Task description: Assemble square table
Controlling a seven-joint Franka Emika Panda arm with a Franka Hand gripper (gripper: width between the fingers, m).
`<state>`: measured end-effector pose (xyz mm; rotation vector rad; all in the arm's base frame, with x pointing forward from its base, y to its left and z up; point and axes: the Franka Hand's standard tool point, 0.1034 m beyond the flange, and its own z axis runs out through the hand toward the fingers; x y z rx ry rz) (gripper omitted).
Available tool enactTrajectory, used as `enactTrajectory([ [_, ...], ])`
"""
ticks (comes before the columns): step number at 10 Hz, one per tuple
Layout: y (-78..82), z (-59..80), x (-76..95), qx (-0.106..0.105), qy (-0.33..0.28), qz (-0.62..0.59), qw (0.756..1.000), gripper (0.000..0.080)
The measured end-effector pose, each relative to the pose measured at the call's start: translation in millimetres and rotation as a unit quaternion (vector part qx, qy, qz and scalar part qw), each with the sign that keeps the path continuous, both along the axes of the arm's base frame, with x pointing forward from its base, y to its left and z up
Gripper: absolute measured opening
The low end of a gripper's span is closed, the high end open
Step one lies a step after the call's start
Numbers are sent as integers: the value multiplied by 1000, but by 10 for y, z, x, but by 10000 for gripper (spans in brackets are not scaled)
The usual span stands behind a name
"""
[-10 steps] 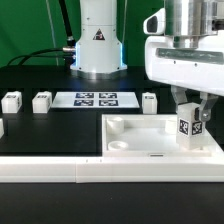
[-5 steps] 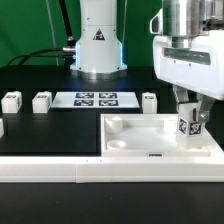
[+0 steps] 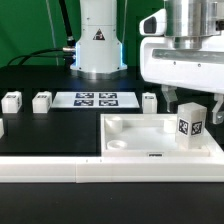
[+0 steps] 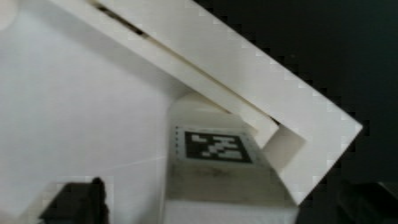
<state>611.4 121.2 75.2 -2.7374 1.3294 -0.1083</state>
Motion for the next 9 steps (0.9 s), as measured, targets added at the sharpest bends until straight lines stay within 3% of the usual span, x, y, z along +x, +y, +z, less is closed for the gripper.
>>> enactTrajectory([
  [4, -7, 0, 3, -17, -9, 162, 987, 649],
  [9, -34, 5, 16, -37, -20, 330, 943, 649],
])
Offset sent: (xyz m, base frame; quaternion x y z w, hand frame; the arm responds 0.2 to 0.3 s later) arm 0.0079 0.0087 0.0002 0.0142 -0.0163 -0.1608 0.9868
